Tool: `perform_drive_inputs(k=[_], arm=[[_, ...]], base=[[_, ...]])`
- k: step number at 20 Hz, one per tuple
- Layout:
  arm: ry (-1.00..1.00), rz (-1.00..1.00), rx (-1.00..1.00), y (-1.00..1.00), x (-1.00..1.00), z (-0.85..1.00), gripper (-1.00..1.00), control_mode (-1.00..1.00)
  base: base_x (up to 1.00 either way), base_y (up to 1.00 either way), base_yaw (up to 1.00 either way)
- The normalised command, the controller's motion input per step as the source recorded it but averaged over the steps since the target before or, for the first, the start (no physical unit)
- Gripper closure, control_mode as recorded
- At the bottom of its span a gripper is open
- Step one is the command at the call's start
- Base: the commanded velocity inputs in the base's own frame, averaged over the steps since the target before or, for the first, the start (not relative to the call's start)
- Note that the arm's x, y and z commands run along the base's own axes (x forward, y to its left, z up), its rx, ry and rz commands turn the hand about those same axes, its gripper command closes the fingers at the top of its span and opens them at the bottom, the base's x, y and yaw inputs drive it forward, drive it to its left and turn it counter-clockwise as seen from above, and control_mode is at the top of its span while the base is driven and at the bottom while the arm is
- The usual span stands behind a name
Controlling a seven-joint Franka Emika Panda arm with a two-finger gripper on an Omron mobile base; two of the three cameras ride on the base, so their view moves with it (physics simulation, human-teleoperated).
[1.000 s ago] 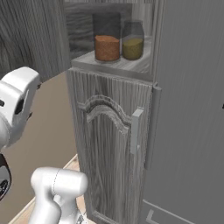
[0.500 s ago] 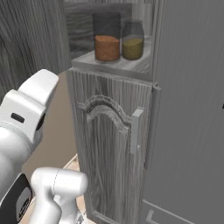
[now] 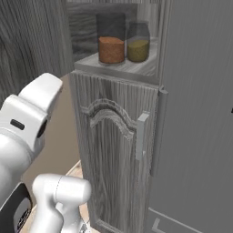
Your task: Pick the jar and jar from the dining table and place them in the open cabinet. Close the cabinet after placing the objects.
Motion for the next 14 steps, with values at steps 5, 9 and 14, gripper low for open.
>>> perform_drive_inputs(k=[5, 9, 14], arm=[[-0.07, -0.31, -0.01, 0.22, -0.31, 0.0, -1.0, -1.0], [-0.08, -0.39, -0.07, 0.41, -0.31, -0.1, -1.0, -1.0], [-0.04, -0.37, -0.07, 0.34, -0.17, -0.03, -1.0, -1.0]], base=[[0.0, 0.0, 0.0], [0.0, 0.0, 0.0], [0.0, 0.0, 0.0]])
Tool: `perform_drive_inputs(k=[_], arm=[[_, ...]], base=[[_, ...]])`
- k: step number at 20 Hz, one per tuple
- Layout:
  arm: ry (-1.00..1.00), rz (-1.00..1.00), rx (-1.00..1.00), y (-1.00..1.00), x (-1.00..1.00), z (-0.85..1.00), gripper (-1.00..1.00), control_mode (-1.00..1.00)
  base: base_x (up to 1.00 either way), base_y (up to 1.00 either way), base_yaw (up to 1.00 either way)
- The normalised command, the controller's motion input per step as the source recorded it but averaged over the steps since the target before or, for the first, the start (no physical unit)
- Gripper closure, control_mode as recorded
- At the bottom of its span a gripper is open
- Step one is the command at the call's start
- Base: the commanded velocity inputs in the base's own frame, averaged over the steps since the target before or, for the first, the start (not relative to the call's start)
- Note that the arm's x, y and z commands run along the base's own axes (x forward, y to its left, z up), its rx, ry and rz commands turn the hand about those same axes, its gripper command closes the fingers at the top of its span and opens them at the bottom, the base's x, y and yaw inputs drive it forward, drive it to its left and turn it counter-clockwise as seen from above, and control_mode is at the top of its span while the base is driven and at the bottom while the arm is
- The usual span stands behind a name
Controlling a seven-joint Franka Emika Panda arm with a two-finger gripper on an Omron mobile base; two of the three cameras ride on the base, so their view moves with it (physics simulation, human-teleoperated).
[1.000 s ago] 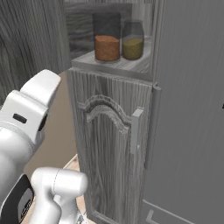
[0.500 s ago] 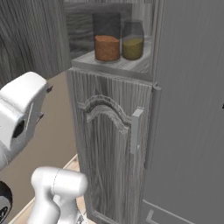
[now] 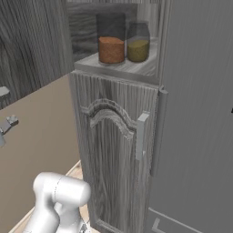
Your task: Pick the jar and jar from the dining table and place them in the open cabinet. Close the cabinet after placing the objects.
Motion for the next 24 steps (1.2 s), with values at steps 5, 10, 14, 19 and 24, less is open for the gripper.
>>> perform_drive_inputs(k=[5, 10, 14, 19, 24], arm=[[0.0, -0.32, -0.06, 0.2, -0.22, 0.0, -1.0, -1.0], [0.0, -0.25, -0.07, 0.26, -0.13, -0.11, -1.0, -1.0], [0.06, -0.2, -0.07, 0.29, -0.15, -0.24, -1.0, -1.0], [0.14, -0.18, -0.08, 0.34, -0.28, -0.25, -1.0, -1.0], [0.23, -0.18, -0.11, 0.43, -0.4, -0.33, -1.0, -1.0]], base=[[0.0, 0.0, 0.0], [0.0, 0.0, 0.0], [0.0, 0.0, 0.0], [0.0, 0.0, 0.0], [0.0, 0.0, 0.0]])
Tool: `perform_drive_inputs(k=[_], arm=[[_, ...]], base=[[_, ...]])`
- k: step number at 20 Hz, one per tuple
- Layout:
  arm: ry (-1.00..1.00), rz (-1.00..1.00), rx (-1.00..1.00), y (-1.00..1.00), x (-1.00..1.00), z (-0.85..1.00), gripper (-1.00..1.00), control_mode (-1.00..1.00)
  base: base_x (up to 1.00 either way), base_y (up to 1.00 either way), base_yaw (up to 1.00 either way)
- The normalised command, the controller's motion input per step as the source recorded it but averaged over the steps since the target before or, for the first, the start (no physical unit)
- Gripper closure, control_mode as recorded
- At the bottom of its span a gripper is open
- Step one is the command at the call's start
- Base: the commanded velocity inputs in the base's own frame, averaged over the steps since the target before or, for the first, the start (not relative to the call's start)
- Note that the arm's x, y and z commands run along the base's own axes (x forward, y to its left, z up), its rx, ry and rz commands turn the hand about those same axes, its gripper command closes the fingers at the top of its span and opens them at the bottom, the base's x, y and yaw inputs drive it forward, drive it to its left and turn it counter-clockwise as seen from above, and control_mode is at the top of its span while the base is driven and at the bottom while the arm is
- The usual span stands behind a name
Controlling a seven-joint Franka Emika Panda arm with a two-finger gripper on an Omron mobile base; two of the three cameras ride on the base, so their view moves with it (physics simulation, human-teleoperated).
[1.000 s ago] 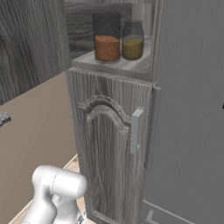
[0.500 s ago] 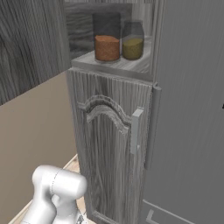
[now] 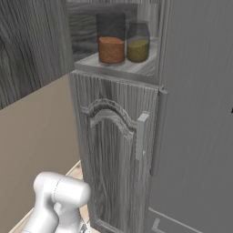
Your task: Pick the jar and jar from the dining table and place them in the open cabinet. Close the cabinet after placing the objects.
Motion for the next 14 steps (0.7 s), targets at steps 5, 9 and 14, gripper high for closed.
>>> perform_drive_inputs(k=[5, 9, 14], arm=[[0.26, -0.15, -0.11, 0.49, -0.31, -0.36, -1.0, -1.0], [0.24, -0.12, -0.1, 0.58, -0.06, -0.27, -1.0, -1.0], [0.18, -0.1, -0.07, 0.64, 0.19, -0.21, -1.0, -1.0]], base=[[0.0, 0.0, 0.0], [0.0, 0.0, 0.0], [0.0, 0.0, 0.0]])
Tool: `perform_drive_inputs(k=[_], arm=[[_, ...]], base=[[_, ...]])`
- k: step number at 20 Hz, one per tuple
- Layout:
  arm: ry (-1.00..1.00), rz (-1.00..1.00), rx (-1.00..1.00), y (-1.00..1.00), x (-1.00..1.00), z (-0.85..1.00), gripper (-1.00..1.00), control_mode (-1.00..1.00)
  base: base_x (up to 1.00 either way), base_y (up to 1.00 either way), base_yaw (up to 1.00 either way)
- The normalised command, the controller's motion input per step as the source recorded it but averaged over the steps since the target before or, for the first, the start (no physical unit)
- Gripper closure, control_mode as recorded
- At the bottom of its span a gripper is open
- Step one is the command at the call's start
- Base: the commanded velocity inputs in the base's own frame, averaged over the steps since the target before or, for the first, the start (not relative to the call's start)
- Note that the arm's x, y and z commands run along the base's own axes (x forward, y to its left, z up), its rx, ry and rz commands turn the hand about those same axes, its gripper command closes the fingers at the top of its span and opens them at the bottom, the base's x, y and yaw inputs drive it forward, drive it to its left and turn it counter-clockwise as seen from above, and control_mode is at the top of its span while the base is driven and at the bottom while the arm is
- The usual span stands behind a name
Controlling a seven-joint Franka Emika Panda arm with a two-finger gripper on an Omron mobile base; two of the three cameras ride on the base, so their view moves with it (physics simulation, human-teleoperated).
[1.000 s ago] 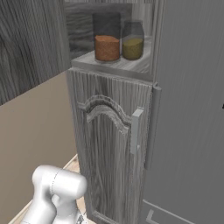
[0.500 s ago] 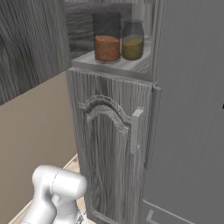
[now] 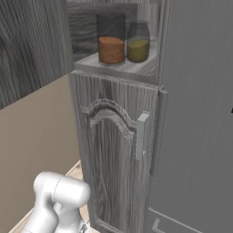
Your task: Pick the jar and jar from the dining table and place them in the open cabinet. Close the cabinet after placing the objects.
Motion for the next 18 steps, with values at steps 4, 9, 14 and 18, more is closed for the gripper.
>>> perform_drive_inputs(k=[4, 9, 14, 18], arm=[[0.06, -0.1, -0.01, 0.53, 0.5, -0.09, -1.0, -1.0], [0.0, -0.1, 0.0, 0.46, 0.49, -0.02, -1.0, -1.0], [0.03, -0.05, 0.0, 0.49, 0.52, -0.13, -1.0, -1.0], [0.0, 0.0, 0.0, 0.39, 0.51, -0.16, -1.0, -1.0]], base=[[0.0, 0.0, 0.0], [0.0, 0.0, 0.0], [0.0, 0.0, 0.0], [0.0, 0.0, 0.0]])
